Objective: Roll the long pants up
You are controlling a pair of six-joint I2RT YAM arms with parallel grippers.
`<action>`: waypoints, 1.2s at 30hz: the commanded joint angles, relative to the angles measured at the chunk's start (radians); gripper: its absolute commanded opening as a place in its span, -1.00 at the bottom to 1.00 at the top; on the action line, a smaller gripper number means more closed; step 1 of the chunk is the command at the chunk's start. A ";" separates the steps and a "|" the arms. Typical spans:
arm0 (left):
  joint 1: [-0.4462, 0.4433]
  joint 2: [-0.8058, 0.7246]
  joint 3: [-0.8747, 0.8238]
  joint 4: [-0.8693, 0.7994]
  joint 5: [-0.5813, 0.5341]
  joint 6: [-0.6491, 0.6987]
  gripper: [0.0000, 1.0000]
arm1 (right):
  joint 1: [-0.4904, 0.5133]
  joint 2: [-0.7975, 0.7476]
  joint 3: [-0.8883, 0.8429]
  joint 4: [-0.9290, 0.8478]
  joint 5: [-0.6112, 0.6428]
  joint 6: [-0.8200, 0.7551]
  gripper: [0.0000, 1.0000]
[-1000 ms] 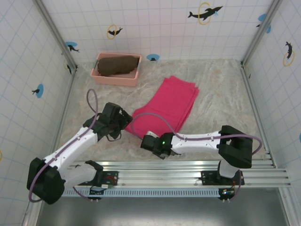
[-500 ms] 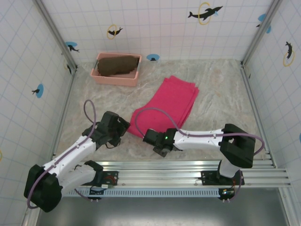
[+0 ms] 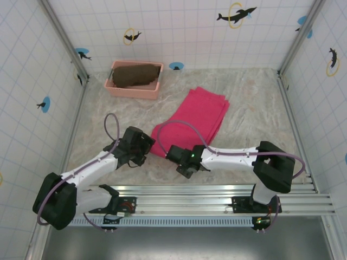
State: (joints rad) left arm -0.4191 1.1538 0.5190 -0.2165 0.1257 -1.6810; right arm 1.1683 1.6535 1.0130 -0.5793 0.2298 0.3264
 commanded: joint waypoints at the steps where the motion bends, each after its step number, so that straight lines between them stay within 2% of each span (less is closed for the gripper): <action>1: -0.008 0.030 0.010 0.054 -0.004 -0.016 0.70 | -0.025 0.018 0.031 0.026 0.003 -0.023 -1.00; 2: -0.008 0.039 0.009 0.069 -0.008 -0.017 0.56 | -0.027 0.024 0.037 0.021 0.001 -0.025 -1.00; 3: -0.010 0.047 0.007 0.085 -0.015 -0.018 0.35 | -0.028 0.028 0.043 0.018 0.001 -0.028 -1.00; 8: -0.010 0.111 -0.008 0.199 -0.029 -0.023 -0.95 | -0.029 0.043 0.062 0.005 0.005 -0.037 -1.00; 11: -0.011 0.156 0.011 0.228 -0.012 -0.017 -1.00 | -0.029 0.043 0.065 -0.017 0.034 -0.042 -1.00; 14: -0.014 0.183 0.063 0.174 -0.009 0.008 -1.00 | -0.035 0.035 0.053 -0.024 0.069 -0.044 -1.00; 24: -0.015 0.265 0.151 0.126 0.011 0.031 -1.00 | -0.089 0.064 0.017 0.001 0.087 -0.050 -1.00; 31: -0.017 0.373 0.244 0.126 0.039 0.060 -1.00 | -0.170 0.070 0.006 0.023 0.071 -0.107 -0.98; 32: -0.017 0.390 0.258 0.126 0.043 0.063 -1.00 | -0.173 0.064 0.012 0.016 0.075 -0.118 -0.78; 35: -0.017 0.450 0.320 0.094 0.066 0.077 -1.00 | -0.161 0.012 0.059 -0.050 0.110 -0.139 0.25; 36: -0.017 0.470 0.345 0.072 0.073 0.084 -1.00 | -0.145 -0.015 0.075 -0.074 0.137 -0.144 0.91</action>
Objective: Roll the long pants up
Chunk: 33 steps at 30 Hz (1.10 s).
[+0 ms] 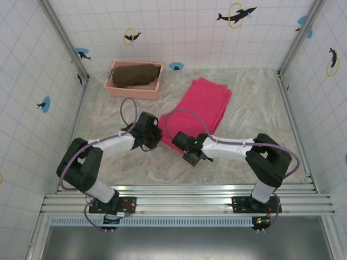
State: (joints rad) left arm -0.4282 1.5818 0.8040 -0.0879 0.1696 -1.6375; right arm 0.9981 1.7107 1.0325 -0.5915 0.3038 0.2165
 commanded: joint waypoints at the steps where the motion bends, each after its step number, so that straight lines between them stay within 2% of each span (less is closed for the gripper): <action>1: -0.007 0.057 0.082 -0.081 0.039 0.041 -1.00 | 0.047 -0.101 0.071 -0.087 0.095 -0.035 0.98; 6: -0.004 0.097 0.182 -0.177 0.063 0.050 -1.00 | 0.166 -0.191 0.122 -0.180 0.274 -0.007 0.98; 10: 0.007 0.118 0.275 -0.289 0.065 0.088 -1.00 | 0.252 -0.161 0.116 -0.175 0.376 0.022 0.98; 11: 0.011 0.123 0.286 -0.305 0.070 0.089 -1.00 | 0.264 -0.139 0.113 -0.166 0.384 0.027 0.98; 18: 0.044 0.135 0.298 -0.338 0.085 0.100 -1.00 | 0.343 0.123 0.166 -0.169 0.663 0.155 0.98; 24: 0.053 0.145 0.321 -0.370 0.089 0.122 -1.00 | 0.380 0.357 0.285 -0.314 0.884 0.325 0.98; 28: 0.059 0.145 0.323 -0.383 0.090 0.136 -1.00 | 0.393 0.464 0.345 -0.534 1.029 0.581 0.98; 33: 0.065 0.148 0.327 -0.399 0.090 0.149 -1.00 | 0.393 0.528 0.337 -0.623 1.075 0.724 0.98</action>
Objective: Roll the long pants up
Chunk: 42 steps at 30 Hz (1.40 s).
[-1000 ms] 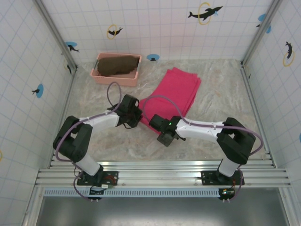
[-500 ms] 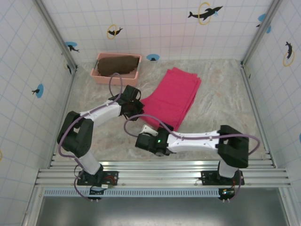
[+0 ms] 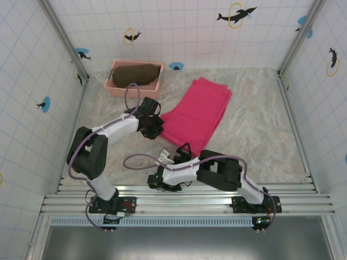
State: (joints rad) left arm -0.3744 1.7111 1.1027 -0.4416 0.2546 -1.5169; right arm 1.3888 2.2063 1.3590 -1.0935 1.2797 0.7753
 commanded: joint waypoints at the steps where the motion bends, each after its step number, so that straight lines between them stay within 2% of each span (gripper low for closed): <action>1: 0.012 0.019 0.032 -0.053 0.003 0.033 -1.00 | -0.001 0.039 0.005 -0.120 0.100 0.181 0.98; 9: 0.045 0.004 0.023 -0.100 -0.003 0.062 -1.00 | -0.029 0.079 -0.017 -0.101 0.109 0.244 0.97; 12: 0.060 0.003 0.029 -0.117 -0.001 0.076 -1.00 | -0.043 0.084 -0.040 -0.044 0.103 0.214 0.98; 15: 0.066 0.001 0.038 -0.133 -0.002 0.087 -1.00 | -0.056 0.068 -0.071 0.038 0.083 0.158 0.87; 17: 0.069 0.001 0.044 -0.140 -0.004 0.090 -1.00 | -0.060 0.066 -0.075 0.065 0.081 0.134 0.71; 18: 0.070 0.002 0.047 -0.143 -0.005 0.092 -1.00 | -0.062 0.067 -0.073 0.075 0.084 0.120 0.57; 20: 0.070 0.005 0.052 -0.145 -0.005 0.092 -1.00 | -0.065 0.069 -0.073 0.107 0.083 0.085 0.17; 22: 0.071 0.007 0.053 -0.145 -0.002 0.092 -1.00 | -0.070 0.069 -0.068 0.125 0.088 0.065 -0.14; 23: 0.070 0.006 0.054 -0.146 -0.002 0.092 -1.00 | -0.074 0.069 -0.064 0.134 0.088 0.055 -0.37; 27: 0.068 -0.001 0.052 -0.152 -0.007 0.096 -1.00 | -0.088 0.067 -0.051 0.161 0.089 0.021 -0.39; 28: 0.069 -0.003 0.051 -0.155 -0.008 0.096 -1.00 | -0.091 0.067 -0.050 0.170 0.087 0.007 -0.46; 29: 0.070 -0.005 0.049 -0.156 -0.009 0.098 -1.00 | -0.096 0.066 -0.049 0.188 0.077 -0.014 -0.94; 31: 0.070 -0.011 0.045 -0.157 -0.010 0.101 -1.00 | -0.110 0.058 -0.047 0.217 0.044 -0.060 -1.00; 34: 0.070 -0.019 0.047 -0.140 -0.007 0.145 -0.96 | -0.117 -0.004 -0.103 0.372 -0.072 -0.234 -1.00; 36: 0.069 -0.030 0.057 -0.140 -0.020 0.204 0.19 | -0.123 -0.058 -0.143 0.448 -0.166 -0.333 -1.00; 37: 0.069 -0.039 0.057 -0.144 -0.030 0.220 0.59 | -0.128 -0.081 -0.155 0.464 -0.207 -0.364 -1.00; 38: 0.070 -0.052 0.052 -0.147 -0.045 0.236 0.88 | -0.134 -0.108 -0.168 0.479 -0.263 -0.396 -1.00; 39: 0.073 -0.066 0.043 -0.144 -0.055 0.253 0.95 | -0.143 -0.135 -0.179 0.493 -0.322 -0.429 -1.00; 42: 0.078 -0.106 0.011 -0.142 -0.083 0.288 0.95 | -0.176 -0.208 -0.212 0.527 -0.527 -0.523 -1.00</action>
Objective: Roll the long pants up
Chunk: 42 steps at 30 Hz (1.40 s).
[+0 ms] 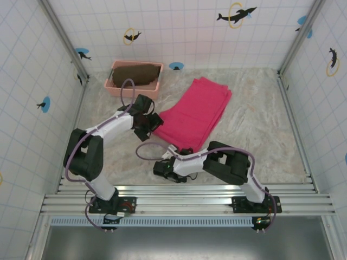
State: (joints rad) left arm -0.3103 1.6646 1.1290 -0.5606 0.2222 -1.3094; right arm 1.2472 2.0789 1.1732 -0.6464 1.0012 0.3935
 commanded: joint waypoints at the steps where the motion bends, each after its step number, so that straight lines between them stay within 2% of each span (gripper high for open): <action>1: 0.014 -0.075 -0.027 -0.016 -0.057 0.085 0.95 | -0.048 -0.102 -0.035 0.085 -0.302 -0.162 -1.00; 6: 0.017 -0.148 -0.099 0.041 -0.058 0.082 0.95 | -0.159 -0.211 -0.073 0.112 -0.606 -0.271 -1.00; 10: 0.018 -0.204 -0.160 0.096 -0.051 0.066 0.95 | -0.271 -0.232 -0.058 0.084 -0.771 -0.350 -1.00; 13: 0.018 -0.263 -0.253 0.225 -0.028 0.043 0.95 | -0.339 -0.221 -0.022 0.046 -0.886 -0.405 -1.00; 15: 0.018 -0.293 -0.363 0.424 0.011 0.001 0.95 | -0.379 -0.198 0.008 0.015 -0.942 -0.438 -1.00; 19: 0.017 -0.304 -0.528 0.754 0.042 -0.088 0.95 | -0.422 -0.159 0.046 -0.019 -1.009 -0.468 -1.00; 24: 0.012 -0.237 -0.615 1.094 0.077 -0.135 0.95 | -0.441 -0.145 0.043 -0.017 -1.058 -0.460 -1.00; 30: -0.006 -0.134 -0.730 1.466 0.022 -0.202 0.95 | -0.443 -0.126 0.072 -0.031 -1.091 -0.450 -1.00; 37: -0.025 -0.007 -0.759 1.569 0.009 -0.199 0.95 | -0.442 -0.114 0.105 -0.049 -1.107 -0.449 -1.00; 42: -0.026 0.147 -0.773 1.753 0.002 -0.203 0.95 | -0.431 -0.112 0.105 -0.050 -1.100 -0.447 -1.00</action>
State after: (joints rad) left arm -0.3325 1.7248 0.3759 1.0325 0.2481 -1.5009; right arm 0.8013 1.9221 1.2728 -0.6601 -0.0540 -0.0525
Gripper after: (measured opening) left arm 0.975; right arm 0.095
